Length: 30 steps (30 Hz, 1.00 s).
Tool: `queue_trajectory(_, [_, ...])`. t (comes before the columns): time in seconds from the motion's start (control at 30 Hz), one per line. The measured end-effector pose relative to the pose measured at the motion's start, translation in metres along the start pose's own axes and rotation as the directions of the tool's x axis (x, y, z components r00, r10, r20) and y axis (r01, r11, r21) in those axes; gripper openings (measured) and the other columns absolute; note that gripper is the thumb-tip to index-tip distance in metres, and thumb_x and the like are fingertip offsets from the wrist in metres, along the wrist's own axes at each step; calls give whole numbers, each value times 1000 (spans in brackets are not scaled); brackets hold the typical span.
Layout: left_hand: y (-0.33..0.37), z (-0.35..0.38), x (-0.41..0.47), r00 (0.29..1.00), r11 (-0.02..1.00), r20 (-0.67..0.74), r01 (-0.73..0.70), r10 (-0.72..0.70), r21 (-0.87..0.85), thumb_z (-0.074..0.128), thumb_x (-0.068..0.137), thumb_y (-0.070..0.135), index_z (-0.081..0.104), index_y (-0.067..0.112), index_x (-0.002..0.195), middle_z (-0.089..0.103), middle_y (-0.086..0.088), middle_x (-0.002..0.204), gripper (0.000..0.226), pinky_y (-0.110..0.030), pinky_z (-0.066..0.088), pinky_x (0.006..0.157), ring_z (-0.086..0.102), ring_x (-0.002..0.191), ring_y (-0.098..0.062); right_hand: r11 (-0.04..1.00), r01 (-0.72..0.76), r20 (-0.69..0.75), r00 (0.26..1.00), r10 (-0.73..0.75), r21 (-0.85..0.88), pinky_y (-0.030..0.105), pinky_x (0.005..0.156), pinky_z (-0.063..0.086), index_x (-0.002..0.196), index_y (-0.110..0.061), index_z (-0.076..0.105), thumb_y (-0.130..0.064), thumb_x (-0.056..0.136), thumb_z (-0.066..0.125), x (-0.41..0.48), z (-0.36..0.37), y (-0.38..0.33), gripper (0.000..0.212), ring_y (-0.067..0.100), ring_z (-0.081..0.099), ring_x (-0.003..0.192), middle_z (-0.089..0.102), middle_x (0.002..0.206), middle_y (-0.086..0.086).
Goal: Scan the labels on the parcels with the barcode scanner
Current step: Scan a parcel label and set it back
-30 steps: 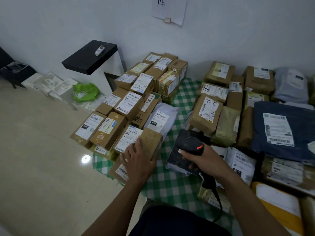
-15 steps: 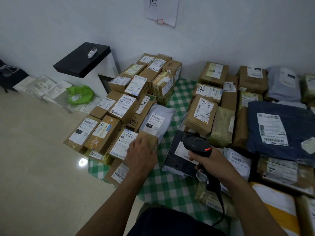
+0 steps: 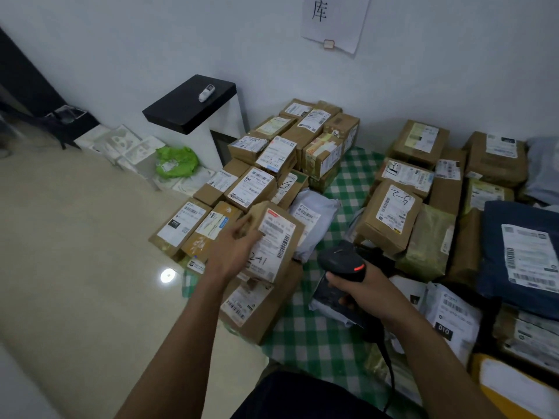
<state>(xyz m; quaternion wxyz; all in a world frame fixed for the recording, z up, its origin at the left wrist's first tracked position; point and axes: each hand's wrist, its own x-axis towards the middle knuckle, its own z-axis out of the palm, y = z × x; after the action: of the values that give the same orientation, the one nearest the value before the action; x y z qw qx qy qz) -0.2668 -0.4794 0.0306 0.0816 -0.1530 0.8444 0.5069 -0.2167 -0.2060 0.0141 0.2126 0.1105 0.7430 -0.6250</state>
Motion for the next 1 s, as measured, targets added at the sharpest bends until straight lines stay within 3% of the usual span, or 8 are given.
queue_trajectory(0.17, [-5, -15, 19, 998, 973, -69, 18, -3, 228, 54, 103, 30, 45, 29, 154, 60, 8, 132, 51, -32, 44, 96, 60, 107, -15, 1000, 9, 36, 999, -9, -21, 28, 62, 56, 112, -27, 71, -27, 90, 80, 3, 9, -1, 23, 11, 70, 65, 79, 86, -4])
queue_trajectory(0.27, [-16, -1, 23, 949, 865, -251, -42, 191, 499, 59, 97, 35, 43, 32, 154, 45, 0, 159, 59, -53, 31, 120, 39, 146, -28, 1000, 15, 43, 999, -14, -27, 27, 62, 56, 113, -26, 72, -25, 91, 79, 4, 10, -1, 23, 11, 70, 65, 79, 86, -4])
queue_trajectory(0.37, [-22, 19, 18, 970, 783, -162, -43, 182, 621, 58, 89, 70, 35, 34, 157, 28, -1, 168, 80, -60, 3, 123, 21, 154, -31, 999, 7, 39, 999, -6, -36, 29, 63, 58, 113, -26, 72, -26, 92, 79, 5, 8, -1, 22, 14, 70, 64, 79, 88, 0])
queue_trajectory(0.47, [-32, 28, 15, 977, 709, -107, -59, 187, 702, 66, 89, 58, 29, 33, 159, 16, -5, 170, 84, -65, 0, 124, 8, 157, -32, 1000, 4, 25, 1000, -4, -20, 30, 62, 58, 112, -24, 71, -25, 91, 79, 4, 4, -1, 22, 16, 69, 62, 79, 89, 7])
queue_trajectory(0.7, [-24, 39, 20, 957, 737, -217, 5, 193, 676, 67, 90, 42, 24, 26, 160, 15, -10, 170, 83, -64, -7, 121, 5, 158, -34, 1000, -2, -35, 999, 2, 22, 26, 61, 54, 116, -26, 72, -29, 90, 80, 1, -12, 1, 27, 13, 71, 67, 80, 94, -2])
queue_trajectory(0.77, [-16, 56, 13, 928, 752, -205, -109, 311, 650, 66, 92, 40, 32, 25, 156, 20, -11, 169, 75, -59, -3, 125, 7, 158, -33, 999, -10, -68, 998, 12, 32, 29, 63, 54, 117, -30, 71, -31, 91, 79, -1, -20, 4, 27, 14, 70, 67, 80, 96, -2])
queue_trajectory(0.9, [7, 114, 5, 895, 814, 27, -417, 445, 405, 64, 98, 34, 48, 25, 148, 42, -2, 156, 54, -36, 27, 121, 35, 145, -22, 994, -25, -173, 984, 44, 107, 31, 62, 52, 113, -23, 73, -27, 93, 77, -8, -44, 11, 20, 15, 67, 65, 80, 91, 1])
queue_trajectory(1.0, [31, 161, 15, 919, 915, 188, -375, 346, 150, 66, 100, 33, 55, 20, 142, 53, -2, 144, 46, -34, 40, 113, 49, 132, -19, 985, -31, -270, 960, 77, 172, 35, 66, 51, 109, -23, 75, -29, 92, 78, -14, -65, 14, 19, 16, 66, 64, 79, 89, 3])
